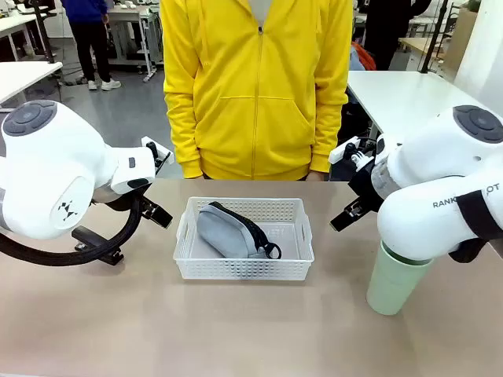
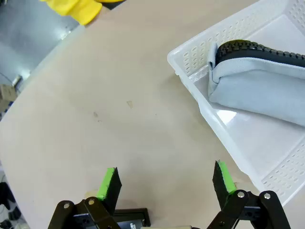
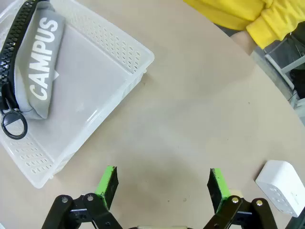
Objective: Efficiently arrange items inside the basket to fit them all.
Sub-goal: Pick up the Digital clock and place it inside the Organizing basket.
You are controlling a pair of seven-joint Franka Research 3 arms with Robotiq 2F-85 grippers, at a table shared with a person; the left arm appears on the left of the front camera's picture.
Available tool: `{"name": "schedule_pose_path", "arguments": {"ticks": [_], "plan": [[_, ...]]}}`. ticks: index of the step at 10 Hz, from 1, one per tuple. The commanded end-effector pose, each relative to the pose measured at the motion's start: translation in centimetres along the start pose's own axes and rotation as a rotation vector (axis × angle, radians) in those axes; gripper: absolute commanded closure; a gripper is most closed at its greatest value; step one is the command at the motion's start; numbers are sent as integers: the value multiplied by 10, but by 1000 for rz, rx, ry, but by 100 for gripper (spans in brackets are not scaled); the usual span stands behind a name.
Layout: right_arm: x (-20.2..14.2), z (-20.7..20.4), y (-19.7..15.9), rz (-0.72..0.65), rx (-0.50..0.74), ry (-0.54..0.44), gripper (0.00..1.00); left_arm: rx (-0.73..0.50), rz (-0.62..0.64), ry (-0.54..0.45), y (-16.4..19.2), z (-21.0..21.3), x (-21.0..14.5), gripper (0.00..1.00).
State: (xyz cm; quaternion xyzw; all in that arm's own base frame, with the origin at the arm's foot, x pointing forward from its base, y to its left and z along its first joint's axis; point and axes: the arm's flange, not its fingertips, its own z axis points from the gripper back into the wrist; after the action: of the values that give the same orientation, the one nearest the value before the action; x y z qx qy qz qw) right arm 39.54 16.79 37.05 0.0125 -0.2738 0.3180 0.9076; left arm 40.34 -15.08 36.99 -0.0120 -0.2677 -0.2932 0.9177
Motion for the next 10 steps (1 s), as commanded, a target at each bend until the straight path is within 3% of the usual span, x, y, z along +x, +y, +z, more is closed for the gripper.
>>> {"name": "schedule_pose_path", "arguments": {"ticks": [1, 10], "plan": [[0, 0, 0, 0, 0, 0, 0, 0, 0, 0, 0, 0, 0, 0], [0, 0, 0, 0, 0, 0, 0, 0, 0, 0, 0, 0, 0, 0]]}}
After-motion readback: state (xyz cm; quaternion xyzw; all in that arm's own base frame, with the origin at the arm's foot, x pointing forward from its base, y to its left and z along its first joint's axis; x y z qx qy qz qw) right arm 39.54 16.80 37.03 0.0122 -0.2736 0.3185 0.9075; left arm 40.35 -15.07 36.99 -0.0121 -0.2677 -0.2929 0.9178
